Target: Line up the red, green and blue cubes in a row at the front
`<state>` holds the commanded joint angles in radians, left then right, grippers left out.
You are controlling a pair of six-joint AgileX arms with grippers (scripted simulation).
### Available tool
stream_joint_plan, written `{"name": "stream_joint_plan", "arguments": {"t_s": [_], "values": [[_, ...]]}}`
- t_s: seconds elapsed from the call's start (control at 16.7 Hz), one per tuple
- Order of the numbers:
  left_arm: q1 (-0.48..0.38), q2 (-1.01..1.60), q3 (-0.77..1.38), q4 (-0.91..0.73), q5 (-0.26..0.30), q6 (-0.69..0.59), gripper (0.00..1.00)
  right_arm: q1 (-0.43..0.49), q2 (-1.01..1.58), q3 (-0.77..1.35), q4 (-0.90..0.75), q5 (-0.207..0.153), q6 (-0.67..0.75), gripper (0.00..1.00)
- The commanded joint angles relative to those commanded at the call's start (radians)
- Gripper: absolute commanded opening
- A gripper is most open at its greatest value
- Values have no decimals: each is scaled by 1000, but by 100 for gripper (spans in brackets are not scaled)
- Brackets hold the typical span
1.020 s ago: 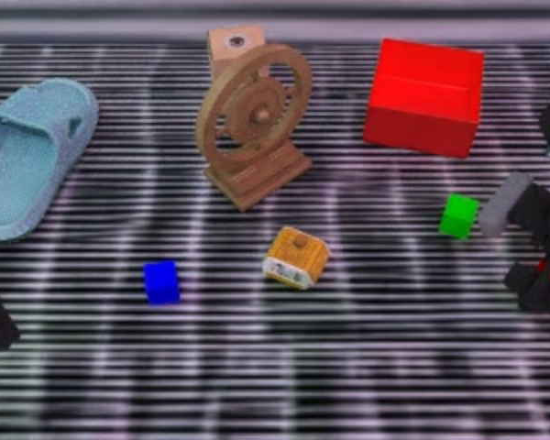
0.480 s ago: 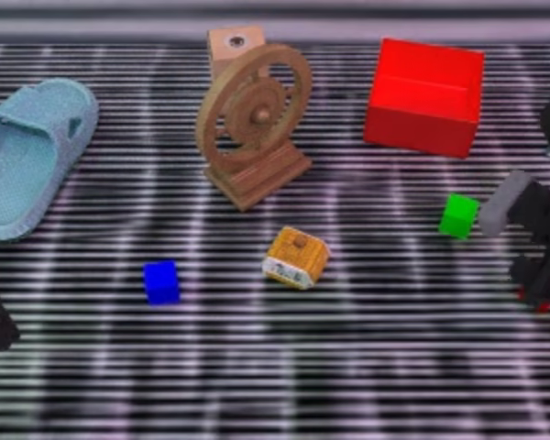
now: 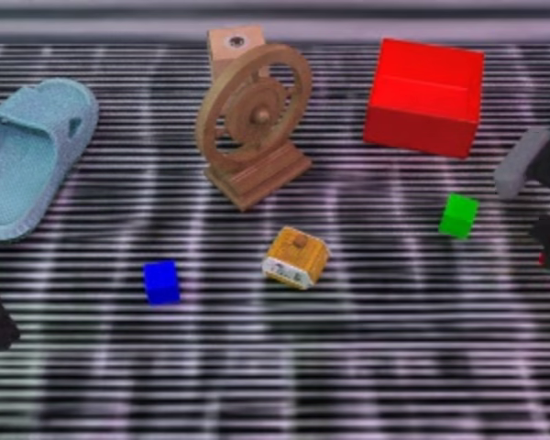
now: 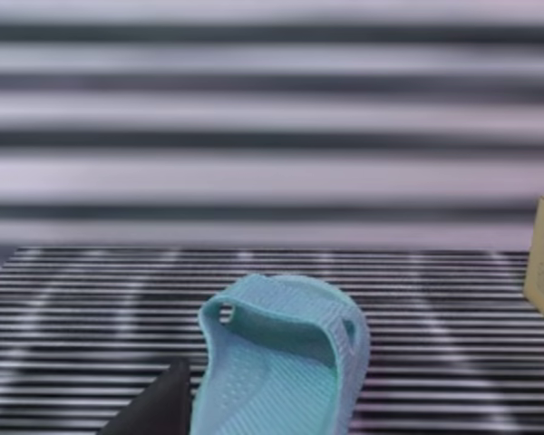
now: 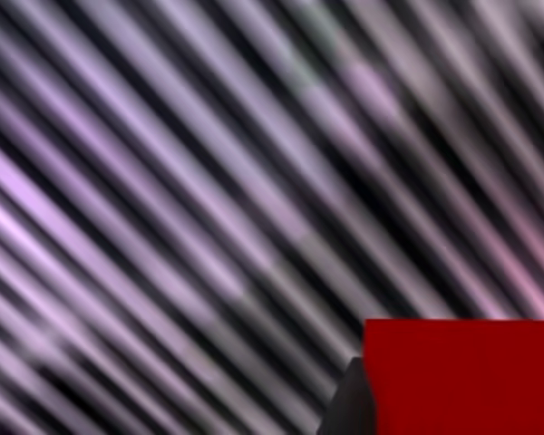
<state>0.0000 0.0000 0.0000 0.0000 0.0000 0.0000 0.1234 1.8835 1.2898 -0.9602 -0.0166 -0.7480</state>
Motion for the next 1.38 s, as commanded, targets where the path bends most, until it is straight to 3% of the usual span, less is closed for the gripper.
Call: {"name": "stream_joint_plan", "arguments": {"t_s": [0.3, 0.48, 0.72, 1.14, 1.38], "values": [[0, 0, 0, 0, 0, 0, 100, -3, 3, 2, -2, 0, 1, 0], [0, 0, 0, 0, 0, 0, 100, 51, 57, 69, -40, 0, 0, 0], [0, 0, 0, 0, 0, 0, 100, 209, 212, 305, -153, 0, 9, 0], [0, 0, 0, 0, 0, 0, 100, 572, 539, 932, -403, -4, 50, 0], [0, 0, 0, 0, 0, 0, 100, 728, 654, 1147, -493, 0, 74, 0]]}}
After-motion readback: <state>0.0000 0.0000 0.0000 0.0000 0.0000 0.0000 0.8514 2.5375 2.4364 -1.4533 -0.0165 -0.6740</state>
